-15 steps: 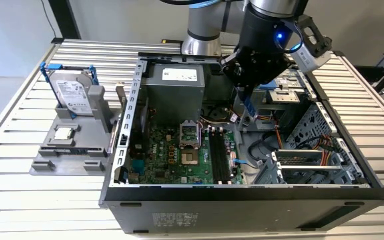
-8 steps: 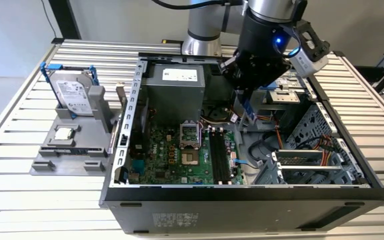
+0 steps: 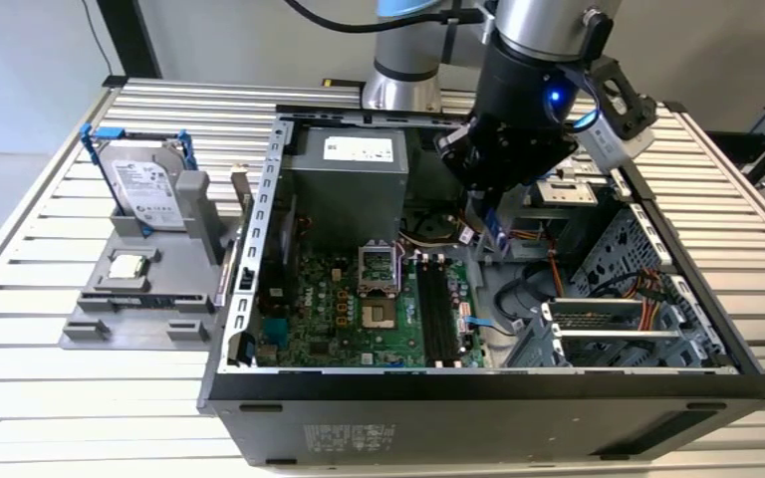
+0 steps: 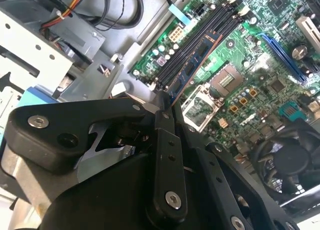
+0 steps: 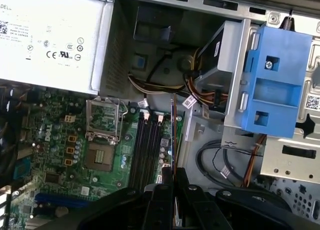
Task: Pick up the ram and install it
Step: 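Insert the ram into the slot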
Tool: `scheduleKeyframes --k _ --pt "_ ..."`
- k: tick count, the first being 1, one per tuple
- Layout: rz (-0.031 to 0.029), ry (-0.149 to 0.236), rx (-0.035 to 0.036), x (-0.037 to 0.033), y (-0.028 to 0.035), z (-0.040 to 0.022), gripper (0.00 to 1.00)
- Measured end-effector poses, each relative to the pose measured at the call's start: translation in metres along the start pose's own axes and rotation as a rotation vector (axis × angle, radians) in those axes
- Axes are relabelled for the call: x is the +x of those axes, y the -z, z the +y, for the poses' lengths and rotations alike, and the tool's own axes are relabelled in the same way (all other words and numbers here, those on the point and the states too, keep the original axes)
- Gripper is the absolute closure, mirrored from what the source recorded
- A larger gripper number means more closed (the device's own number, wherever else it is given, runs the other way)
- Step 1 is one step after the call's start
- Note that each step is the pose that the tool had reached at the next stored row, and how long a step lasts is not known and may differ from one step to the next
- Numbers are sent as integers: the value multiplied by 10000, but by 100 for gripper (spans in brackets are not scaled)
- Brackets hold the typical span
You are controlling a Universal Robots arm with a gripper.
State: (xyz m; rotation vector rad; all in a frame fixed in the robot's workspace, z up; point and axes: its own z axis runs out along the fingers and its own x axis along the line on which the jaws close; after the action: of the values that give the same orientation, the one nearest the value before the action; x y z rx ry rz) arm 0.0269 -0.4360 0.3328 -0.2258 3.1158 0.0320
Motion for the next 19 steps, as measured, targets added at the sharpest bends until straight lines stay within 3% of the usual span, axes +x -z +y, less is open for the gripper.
scheduleKeyframes --k 6,19 --pt "48 -2 -8 9 -56 -53 100" --pt "50 -1 -6 11 -193 -57 100"
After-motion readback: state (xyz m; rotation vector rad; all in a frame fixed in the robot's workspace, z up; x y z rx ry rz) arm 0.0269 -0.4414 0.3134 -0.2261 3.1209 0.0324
